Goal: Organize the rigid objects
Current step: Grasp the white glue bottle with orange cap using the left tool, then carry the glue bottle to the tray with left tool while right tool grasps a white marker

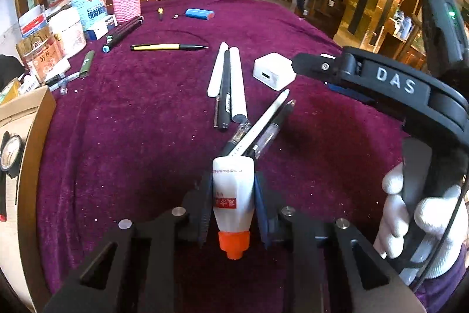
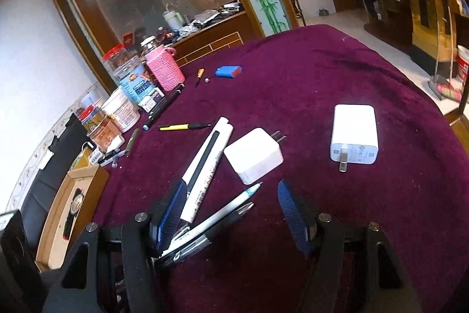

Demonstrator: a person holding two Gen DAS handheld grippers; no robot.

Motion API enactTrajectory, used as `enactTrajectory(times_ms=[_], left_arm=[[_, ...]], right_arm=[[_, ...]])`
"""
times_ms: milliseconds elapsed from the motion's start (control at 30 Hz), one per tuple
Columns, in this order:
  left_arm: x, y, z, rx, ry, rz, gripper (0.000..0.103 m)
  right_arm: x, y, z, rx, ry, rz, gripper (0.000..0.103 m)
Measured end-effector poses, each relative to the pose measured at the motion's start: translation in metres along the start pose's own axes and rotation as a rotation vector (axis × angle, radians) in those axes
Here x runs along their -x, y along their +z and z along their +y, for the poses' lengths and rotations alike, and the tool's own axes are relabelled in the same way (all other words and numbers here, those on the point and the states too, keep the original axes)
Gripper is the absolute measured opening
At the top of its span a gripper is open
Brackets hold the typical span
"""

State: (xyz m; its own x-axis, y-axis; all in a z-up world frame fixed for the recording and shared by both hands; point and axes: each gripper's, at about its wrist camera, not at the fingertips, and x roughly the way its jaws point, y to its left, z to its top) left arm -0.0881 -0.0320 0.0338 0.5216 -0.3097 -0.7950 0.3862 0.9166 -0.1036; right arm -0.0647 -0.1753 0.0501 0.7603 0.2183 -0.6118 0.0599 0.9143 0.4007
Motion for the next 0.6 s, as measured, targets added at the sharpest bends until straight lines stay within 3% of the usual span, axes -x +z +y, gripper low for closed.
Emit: enactTrajectory(times_ms=[100,300,500,600], left_arm=[[0.01,-0.002,0.007,0.039,-0.042,-0.013,0.026],[0.066,-0.005,0.043,0.135,-0.138,-0.109,0.026],[0.116,-0.02,0.09,0.21,-0.14,-0.192,0.026],[0.128,-0.028,0.116,0.24,-0.124,-0.213,0.026]], right_arm=[[0.001,0.002,-0.007,-0.024,-0.011,-0.009,0.069],[0.0,0.004,-0.023,-0.097,-0.027,-0.005,0.068],[0.002,0.005,-0.028,-0.128,-0.044,-0.006,0.068],[0.004,0.011,-0.01,-0.124,0.021,0.025,0.069]])
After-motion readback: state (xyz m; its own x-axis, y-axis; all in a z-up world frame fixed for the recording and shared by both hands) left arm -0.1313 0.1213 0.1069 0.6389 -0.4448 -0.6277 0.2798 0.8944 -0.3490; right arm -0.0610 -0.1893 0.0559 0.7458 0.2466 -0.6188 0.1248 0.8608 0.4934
